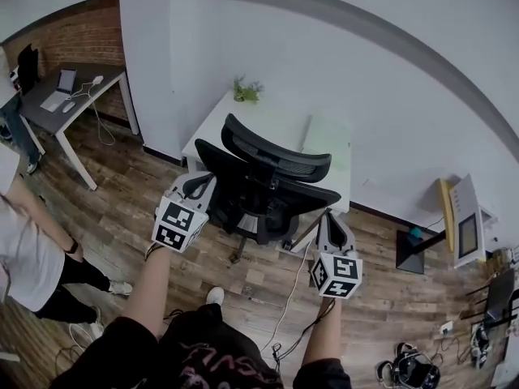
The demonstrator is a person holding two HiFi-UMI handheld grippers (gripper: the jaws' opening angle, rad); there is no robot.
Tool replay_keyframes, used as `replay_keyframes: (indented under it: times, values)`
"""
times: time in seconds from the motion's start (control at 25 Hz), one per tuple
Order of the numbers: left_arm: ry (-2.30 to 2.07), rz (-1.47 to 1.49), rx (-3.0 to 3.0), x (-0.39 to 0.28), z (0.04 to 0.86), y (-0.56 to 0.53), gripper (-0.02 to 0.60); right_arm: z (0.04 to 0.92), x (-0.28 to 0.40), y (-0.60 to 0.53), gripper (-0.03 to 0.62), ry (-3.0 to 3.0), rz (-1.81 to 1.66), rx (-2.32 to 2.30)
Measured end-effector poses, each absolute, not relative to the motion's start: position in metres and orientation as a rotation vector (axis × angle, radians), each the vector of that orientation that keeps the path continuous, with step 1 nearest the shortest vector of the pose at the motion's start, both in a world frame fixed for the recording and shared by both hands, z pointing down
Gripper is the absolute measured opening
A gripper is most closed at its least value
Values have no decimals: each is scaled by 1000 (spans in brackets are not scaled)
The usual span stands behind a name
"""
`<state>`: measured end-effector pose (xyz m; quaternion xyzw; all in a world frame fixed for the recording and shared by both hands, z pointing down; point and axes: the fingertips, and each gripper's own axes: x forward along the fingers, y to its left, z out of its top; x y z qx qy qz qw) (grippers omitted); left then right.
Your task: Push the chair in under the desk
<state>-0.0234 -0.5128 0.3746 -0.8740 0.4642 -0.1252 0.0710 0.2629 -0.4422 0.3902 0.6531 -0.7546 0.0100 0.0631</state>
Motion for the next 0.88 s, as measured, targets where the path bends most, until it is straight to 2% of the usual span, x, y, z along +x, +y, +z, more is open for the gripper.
replay_keyframes:
  times: [0.88]
  values:
    - [1433,-250,-2643,-30,357,-439,15,370,258,-375,28,-2250,-31,2069]
